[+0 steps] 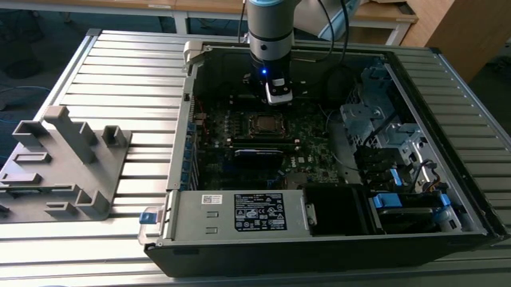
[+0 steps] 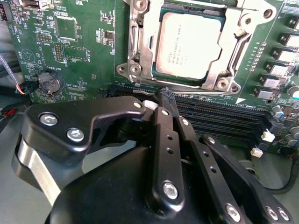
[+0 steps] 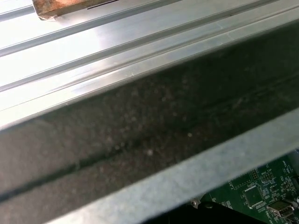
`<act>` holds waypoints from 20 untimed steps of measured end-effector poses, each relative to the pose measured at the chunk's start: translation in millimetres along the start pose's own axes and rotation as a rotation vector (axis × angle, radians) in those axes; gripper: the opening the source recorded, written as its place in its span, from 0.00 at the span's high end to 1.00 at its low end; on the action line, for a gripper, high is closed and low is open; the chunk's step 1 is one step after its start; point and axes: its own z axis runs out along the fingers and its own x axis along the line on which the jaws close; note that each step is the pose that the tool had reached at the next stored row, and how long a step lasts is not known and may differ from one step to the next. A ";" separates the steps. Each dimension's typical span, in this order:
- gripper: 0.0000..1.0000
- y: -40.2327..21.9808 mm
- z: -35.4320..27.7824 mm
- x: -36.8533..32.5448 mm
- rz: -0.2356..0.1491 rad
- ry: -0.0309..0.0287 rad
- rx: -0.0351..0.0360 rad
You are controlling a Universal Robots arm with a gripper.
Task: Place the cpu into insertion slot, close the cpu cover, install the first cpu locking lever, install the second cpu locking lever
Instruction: 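Install the first cpu locking lever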
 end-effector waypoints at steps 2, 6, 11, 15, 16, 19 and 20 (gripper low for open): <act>0.89 0.0 0.0 0.0 0.000 -0.0002 -0.0002; 0.89 0.1 -0.5 0.0 0.000 -0.0002 -0.0004; 0.89 0.1 -0.7 0.7 0.000 -0.0003 0.0000; 0.89 0.6 -0.7 1.3 0.000 -0.0003 0.0000; 0.89 0.6 -0.7 1.3 0.000 -0.0002 -0.0001; 0.89 0.7 -0.6 1.4 0.000 -0.0003 -0.0002; 0.89 0.7 -0.5 1.4 0.000 -0.0003 0.0000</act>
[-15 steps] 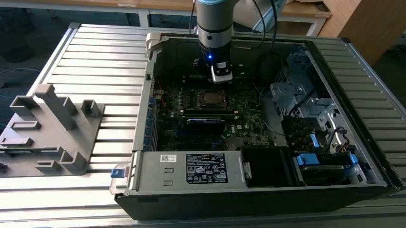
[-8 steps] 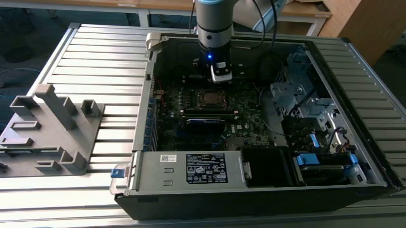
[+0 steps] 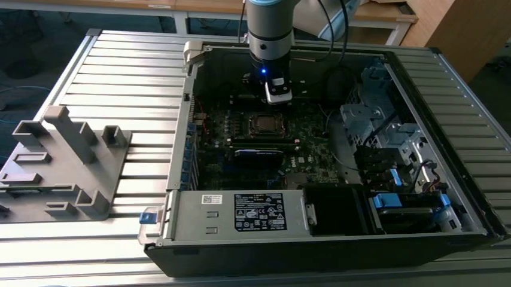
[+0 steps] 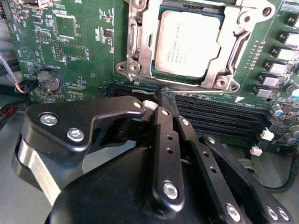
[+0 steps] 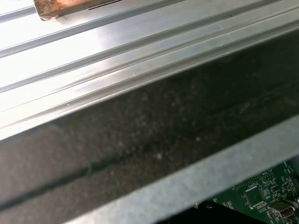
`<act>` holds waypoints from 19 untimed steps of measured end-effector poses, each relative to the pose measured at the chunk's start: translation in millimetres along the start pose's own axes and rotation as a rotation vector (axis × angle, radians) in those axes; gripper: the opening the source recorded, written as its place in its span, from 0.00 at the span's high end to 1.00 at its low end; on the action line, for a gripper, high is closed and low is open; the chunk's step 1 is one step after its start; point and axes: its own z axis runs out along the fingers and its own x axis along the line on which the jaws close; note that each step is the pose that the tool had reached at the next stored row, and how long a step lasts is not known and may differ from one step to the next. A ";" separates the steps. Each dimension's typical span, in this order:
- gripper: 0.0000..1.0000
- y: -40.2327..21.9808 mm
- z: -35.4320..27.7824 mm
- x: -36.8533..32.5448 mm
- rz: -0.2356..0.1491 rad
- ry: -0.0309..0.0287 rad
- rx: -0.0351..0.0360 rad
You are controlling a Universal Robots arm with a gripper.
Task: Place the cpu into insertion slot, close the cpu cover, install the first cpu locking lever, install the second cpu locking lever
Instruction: 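Install the first cpu locking lever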
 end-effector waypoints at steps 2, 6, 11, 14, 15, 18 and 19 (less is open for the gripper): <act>0.89 0.1 0.2 -0.4 0.000 -0.0001 0.0003; 0.89 0.4 0.4 -1.2 0.000 -0.0002 0.0002; 0.89 0.5 -0.4 -1.4 0.000 -0.0002 0.0005; 0.89 0.7 -1.3 -1.4 0.000 -0.0004 0.0000; 0.89 0.7 -1.3 -1.4 0.000 -0.0005 0.0000; 0.89 0.4 -1.2 -0.9 0.000 -0.0014 -0.0003; 0.89 0.3 -1.1 -0.7 0.000 -0.0016 -0.0003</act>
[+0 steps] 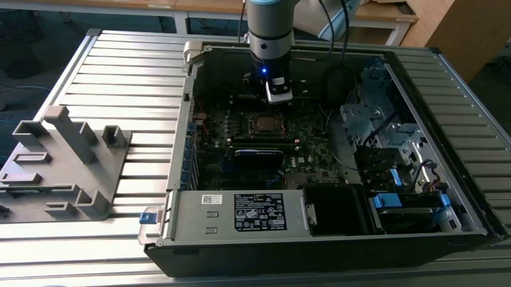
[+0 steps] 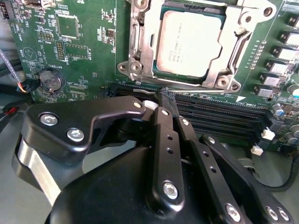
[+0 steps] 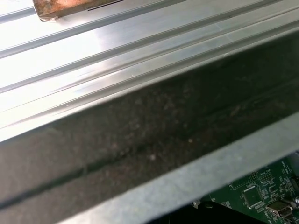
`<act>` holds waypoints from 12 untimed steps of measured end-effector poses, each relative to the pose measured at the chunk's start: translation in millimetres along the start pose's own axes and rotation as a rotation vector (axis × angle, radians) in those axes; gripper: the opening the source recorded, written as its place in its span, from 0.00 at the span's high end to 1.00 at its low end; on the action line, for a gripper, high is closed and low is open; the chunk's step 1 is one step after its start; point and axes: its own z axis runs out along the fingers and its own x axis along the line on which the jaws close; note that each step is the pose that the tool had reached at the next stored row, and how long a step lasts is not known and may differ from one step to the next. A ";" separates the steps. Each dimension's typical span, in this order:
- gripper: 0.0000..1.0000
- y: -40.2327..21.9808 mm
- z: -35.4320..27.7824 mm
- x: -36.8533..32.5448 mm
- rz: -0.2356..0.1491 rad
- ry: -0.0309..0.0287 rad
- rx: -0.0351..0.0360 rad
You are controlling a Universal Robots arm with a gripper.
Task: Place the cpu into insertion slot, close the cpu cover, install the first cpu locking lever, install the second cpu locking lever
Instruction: 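Install the first cpu locking lever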
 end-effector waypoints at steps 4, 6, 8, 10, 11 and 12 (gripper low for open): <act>0.89 -0.6 0.1 1.5 0.000 -0.0004 -0.0001; 0.89 -0.6 0.1 1.5 0.000 -0.0003 -0.0002; 0.89 -0.7 0.1 1.6 0.000 -0.0004 -0.0002; 0.89 -0.7 0.1 1.6 0.000 -0.0005 0.0001; 0.89 -0.7 0.0 1.6 0.000 -0.0006 0.0003; 0.89 -0.8 0.0 1.8 0.000 -0.0008 0.0004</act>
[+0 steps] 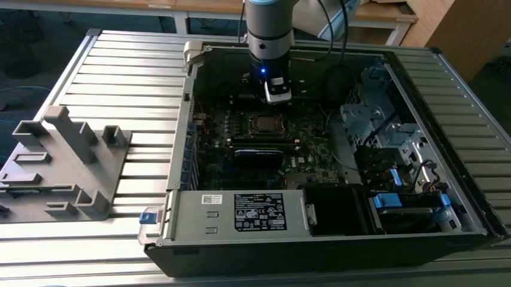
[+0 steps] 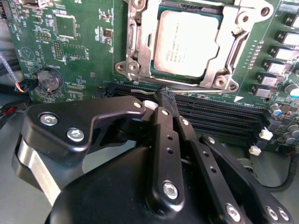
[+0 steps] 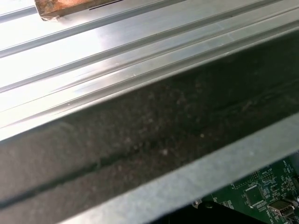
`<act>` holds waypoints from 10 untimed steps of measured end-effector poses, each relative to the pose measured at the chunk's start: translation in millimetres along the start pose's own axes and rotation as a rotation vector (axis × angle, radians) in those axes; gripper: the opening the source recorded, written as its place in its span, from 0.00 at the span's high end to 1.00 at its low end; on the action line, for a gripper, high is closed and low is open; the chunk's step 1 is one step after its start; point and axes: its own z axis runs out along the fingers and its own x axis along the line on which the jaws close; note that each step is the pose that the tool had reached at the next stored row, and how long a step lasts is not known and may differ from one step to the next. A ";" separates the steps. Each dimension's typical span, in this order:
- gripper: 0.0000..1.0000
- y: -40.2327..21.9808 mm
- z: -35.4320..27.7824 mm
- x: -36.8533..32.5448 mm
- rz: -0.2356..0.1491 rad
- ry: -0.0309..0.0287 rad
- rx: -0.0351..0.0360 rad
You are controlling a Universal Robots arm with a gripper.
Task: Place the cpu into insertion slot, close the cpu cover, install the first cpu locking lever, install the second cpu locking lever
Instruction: 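Install the first cpu locking lever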
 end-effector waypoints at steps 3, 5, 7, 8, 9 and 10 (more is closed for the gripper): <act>0.89 -0.3 -0.1 0.7 0.000 -0.0006 0.0012; 0.89 -0.4 0.3 0.8 -0.001 -0.0019 0.0040; 0.89 -0.5 0.7 0.9 -0.001 -0.0032 0.0073; 0.89 -0.5 1.0 0.9 -0.001 -0.0038 0.0086; 0.89 -0.5 1.0 0.9 -0.002 -0.0041 0.0095; 0.89 -0.6 0.9 0.9 -0.002 -0.0041 0.0097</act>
